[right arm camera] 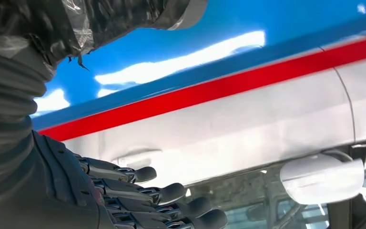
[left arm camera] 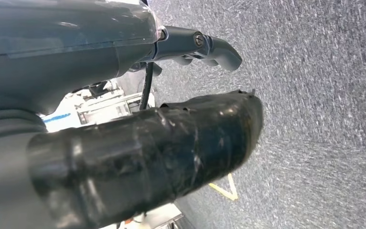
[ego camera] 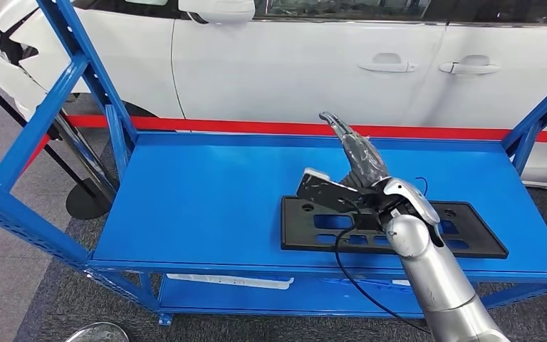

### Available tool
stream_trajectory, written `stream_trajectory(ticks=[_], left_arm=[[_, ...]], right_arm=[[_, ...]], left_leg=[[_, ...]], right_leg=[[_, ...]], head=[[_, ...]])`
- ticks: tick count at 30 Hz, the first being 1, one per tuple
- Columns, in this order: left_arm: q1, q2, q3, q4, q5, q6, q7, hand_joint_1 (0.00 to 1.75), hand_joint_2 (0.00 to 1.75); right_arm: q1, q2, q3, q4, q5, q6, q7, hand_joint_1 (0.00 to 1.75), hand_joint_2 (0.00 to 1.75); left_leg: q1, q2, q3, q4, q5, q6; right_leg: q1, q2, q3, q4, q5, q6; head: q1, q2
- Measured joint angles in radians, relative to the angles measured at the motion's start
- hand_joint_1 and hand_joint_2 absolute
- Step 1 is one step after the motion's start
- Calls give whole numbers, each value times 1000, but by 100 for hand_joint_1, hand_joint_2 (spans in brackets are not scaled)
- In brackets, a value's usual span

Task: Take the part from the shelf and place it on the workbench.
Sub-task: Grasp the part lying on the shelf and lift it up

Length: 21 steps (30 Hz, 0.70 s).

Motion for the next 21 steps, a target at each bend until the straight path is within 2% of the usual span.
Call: stream_trajectory(ticks=[9, 21], left_arm=[[3, 0, -10, 0, 21, 0, 4, 0, 0], [6, 0, -7, 0, 7, -4, -3, 0, 0]], right_arm=[[47, -82, 47, -50, 14, -7, -28, 0, 175], [85, -207, 76, -99, -109, 53, -72, 0, 175]], left_leg=[[2, 0, 0, 0, -1, 0], [2, 0, 0, 0, -1, 0]], right_leg=[[-1, 0, -1, 1, -1, 1], [-1, 0, -1, 3, -1, 1]], head=[[0, 0], [0, 0]])
